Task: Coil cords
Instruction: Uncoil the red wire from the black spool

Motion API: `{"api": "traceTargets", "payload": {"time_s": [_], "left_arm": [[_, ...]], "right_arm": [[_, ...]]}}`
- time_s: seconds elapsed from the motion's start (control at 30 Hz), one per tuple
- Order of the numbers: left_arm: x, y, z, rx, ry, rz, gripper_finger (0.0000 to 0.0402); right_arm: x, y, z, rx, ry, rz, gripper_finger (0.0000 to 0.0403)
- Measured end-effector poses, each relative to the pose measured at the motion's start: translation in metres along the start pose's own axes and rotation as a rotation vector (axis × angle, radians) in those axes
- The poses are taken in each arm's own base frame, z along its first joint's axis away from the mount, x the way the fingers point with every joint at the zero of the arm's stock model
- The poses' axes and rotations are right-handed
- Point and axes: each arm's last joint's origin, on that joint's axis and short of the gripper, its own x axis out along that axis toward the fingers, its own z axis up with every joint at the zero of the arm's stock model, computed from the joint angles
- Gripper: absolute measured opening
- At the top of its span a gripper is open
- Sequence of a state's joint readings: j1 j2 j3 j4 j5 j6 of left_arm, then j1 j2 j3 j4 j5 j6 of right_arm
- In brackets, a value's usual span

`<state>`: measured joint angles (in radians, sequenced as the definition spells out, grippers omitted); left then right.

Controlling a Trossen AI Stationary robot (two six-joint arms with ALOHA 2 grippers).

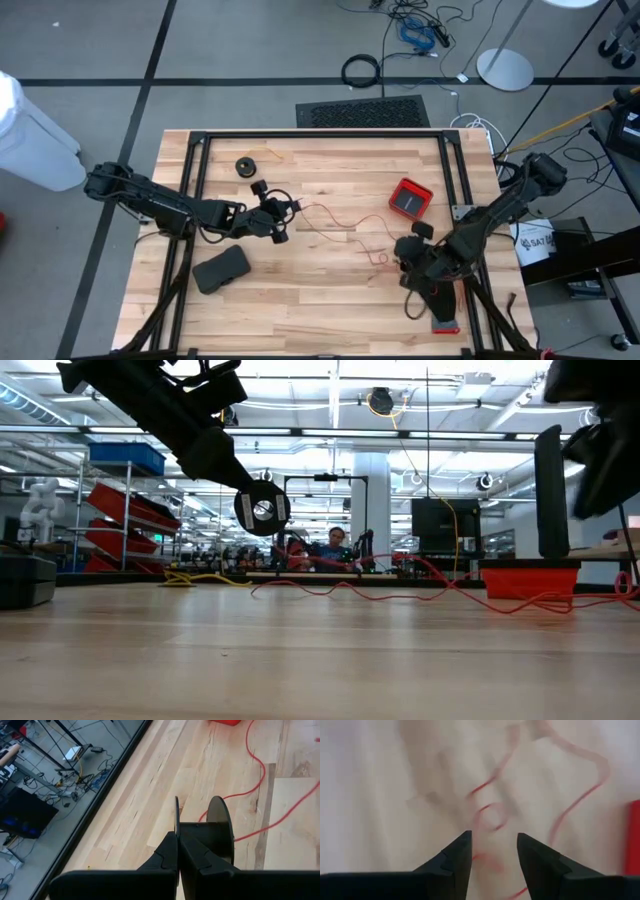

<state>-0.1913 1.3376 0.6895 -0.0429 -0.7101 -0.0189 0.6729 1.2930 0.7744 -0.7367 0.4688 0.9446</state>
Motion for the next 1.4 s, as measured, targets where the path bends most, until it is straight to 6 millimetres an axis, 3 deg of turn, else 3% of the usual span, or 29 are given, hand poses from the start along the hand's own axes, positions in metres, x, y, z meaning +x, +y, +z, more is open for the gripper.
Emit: {"api": "traceTargets", "payload": {"time_s": [0.3, 0.57, 0.83, 0.97, 1.1, 1.4], "left_arm": [[0.000, 0.000, 0.000, 0.000, 0.000, -0.001, 0.0000], [0.000, 0.000, 0.000, 0.000, 0.000, -0.007, 0.0000], [0.000, 0.000, 0.000, 0.000, 0.000, -0.013, 0.0000], [0.000, 0.000, 0.000, 0.000, 0.000, -0.014, 0.0000], [0.000, -0.001, 0.000, 0.000, 0.000, -0.018, 0.0000], [0.000, -0.001, 0.000, 0.000, 0.001, -0.028, 0.0000]], "right_arm": [[0.041, -0.040, 0.008, 0.135, -0.056, -0.272, 0.0142], [0.072, -0.071, 0.015, 0.244, -0.038, -0.237, 0.0141], [0.089, -0.094, 0.015, 0.298, -0.042, -0.187, 0.0137], [0.090, -0.097, 0.016, 0.291, -0.021, -0.176, 0.0098], [0.090, -0.093, 0.015, 0.263, 0.005, -0.125, 0.0016], [0.071, -0.072, 0.006, 0.232, 0.164, -0.045, 0.0001]]}}
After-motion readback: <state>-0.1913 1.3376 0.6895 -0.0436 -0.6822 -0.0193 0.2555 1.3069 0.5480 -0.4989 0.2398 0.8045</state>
